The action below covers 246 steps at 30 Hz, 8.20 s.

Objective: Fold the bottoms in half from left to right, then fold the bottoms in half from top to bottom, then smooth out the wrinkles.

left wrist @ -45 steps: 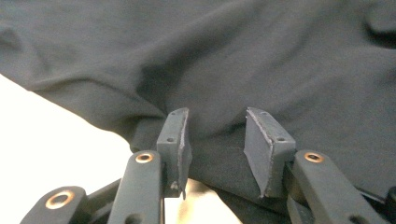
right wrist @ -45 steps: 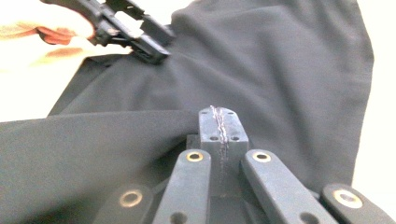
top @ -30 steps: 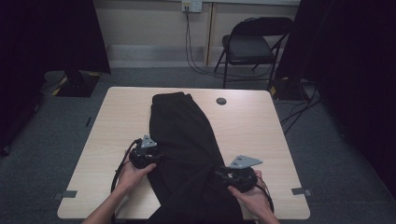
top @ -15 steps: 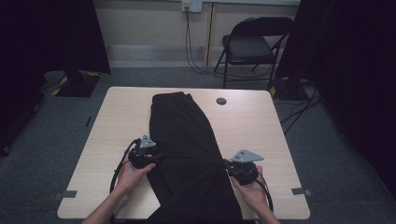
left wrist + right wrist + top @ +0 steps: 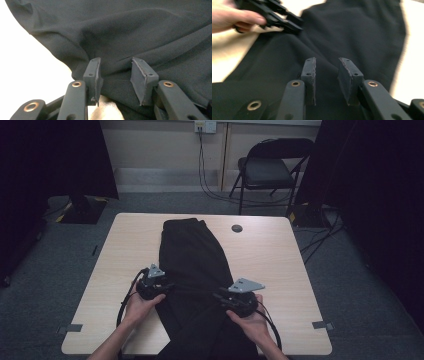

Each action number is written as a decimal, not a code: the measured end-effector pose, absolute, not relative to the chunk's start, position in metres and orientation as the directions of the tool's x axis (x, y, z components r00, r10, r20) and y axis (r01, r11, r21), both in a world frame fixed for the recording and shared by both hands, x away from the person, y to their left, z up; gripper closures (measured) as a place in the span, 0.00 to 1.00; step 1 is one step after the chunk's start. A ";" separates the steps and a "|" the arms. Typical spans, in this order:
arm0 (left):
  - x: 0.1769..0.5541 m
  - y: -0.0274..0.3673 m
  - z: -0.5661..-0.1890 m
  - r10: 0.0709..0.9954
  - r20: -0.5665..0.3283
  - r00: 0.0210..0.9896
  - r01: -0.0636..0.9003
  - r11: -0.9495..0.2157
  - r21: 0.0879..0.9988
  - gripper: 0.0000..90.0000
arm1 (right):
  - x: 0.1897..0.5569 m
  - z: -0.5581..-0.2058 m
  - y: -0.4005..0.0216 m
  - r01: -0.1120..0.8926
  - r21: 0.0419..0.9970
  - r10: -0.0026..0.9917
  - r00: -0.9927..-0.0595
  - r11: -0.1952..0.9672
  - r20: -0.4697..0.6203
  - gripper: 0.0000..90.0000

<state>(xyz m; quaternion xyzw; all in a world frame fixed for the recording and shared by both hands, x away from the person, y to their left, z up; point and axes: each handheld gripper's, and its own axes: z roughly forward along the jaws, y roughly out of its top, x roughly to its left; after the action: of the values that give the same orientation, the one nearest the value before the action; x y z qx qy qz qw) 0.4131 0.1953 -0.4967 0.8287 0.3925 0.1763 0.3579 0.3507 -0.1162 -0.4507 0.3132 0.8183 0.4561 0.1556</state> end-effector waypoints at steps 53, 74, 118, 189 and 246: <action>0.381 0.184 -0.474 0.672 -0.053 0.739 0.488 -0.479 0.729 0.61 | 0.370 -0.500 -0.122 0.427 0.742 0.625 -0.780 0.517 0.014 0.61; 0.402 0.170 -0.491 0.695 -0.025 0.719 0.502 -0.493 0.711 0.59 | 0.355 -0.478 -0.129 0.416 0.762 0.625 -0.780 0.496 0.019 0.57; 0.396 0.185 -0.466 0.715 -0.095 0.692 0.522 -0.406 0.750 0.59 | 0.329 -0.494 -0.111 0.415 0.708 0.554 -0.832 0.572 0.040 0.58; 0.455 0.193 -0.450 0.758 -0.213 0.616 0.515 -0.183 0.837 0.94 | 0.469 -0.442 -0.122 0.448 0.847 0.719 -0.685 0.287 0.118 0.92; 0.326 0.179 -0.407 0.609 -0.167 0.775 0.428 -0.311 0.849 0.95 | 0.358 -0.392 -0.166 0.402 0.899 0.592 -0.773 0.175 0.230 0.93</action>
<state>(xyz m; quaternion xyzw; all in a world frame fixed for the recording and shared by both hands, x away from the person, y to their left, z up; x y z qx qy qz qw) 0.3261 0.1789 -0.4073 0.8044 0.3221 0.0925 0.4905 0.3579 -0.1656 -0.3925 0.3261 0.7618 0.5532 0.0861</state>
